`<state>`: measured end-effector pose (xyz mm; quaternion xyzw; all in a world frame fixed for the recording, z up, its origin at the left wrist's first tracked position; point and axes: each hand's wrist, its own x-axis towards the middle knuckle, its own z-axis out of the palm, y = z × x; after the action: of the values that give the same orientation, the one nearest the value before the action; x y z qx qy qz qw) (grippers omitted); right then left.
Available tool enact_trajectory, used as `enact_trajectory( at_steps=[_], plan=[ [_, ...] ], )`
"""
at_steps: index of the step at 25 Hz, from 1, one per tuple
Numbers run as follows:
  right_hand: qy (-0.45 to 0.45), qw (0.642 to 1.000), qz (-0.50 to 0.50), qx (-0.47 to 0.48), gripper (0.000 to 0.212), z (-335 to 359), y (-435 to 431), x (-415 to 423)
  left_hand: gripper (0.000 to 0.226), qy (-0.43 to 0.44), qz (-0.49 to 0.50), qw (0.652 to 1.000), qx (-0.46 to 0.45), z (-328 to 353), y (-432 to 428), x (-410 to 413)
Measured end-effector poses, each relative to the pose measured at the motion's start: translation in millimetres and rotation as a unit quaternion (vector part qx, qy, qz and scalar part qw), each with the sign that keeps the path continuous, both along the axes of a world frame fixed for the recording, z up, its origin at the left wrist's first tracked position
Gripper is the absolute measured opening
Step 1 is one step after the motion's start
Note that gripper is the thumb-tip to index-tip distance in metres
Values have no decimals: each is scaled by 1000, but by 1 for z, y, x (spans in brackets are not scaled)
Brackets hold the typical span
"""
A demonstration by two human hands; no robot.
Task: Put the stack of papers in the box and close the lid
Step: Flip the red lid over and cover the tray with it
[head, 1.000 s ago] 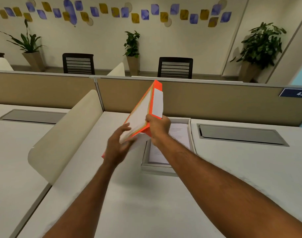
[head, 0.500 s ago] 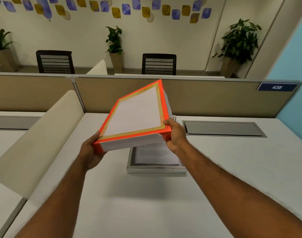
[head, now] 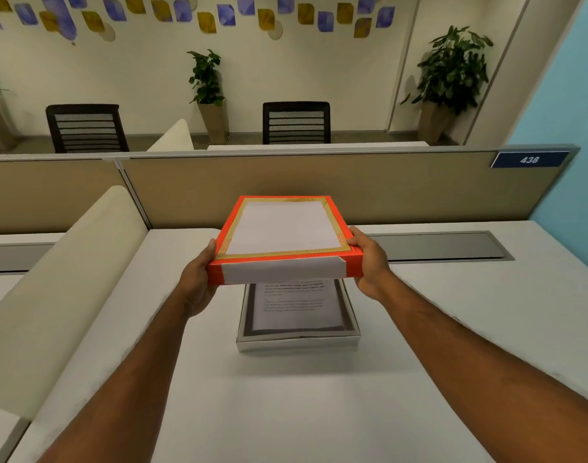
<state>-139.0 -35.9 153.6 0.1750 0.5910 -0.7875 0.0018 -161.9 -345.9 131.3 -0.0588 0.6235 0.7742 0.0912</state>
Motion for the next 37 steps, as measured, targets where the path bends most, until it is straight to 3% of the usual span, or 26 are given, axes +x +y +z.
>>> enact_trajectory(
  at_steps=[9,13,22,30,37],
  plan=[
    [-43,999,-24,7,13,-22,20,-37,46,-28,21,999,-40,-13,28,-31],
    [-64,998,-3,28,32,-37,27,-37,46,-31,4,998,-50,-23,34,-31],
    [-58,997,38,16,35,-77,33,-6,44,-6,-51,995,-90,-66,29,5],
    [-54,986,112,114,45,-108,34,10,45,33,-101,980,-167,-96,28,30],
    [-60,973,112,192,64,-136,26,19,50,46,-99,967,-231,-129,19,39]
  ],
)
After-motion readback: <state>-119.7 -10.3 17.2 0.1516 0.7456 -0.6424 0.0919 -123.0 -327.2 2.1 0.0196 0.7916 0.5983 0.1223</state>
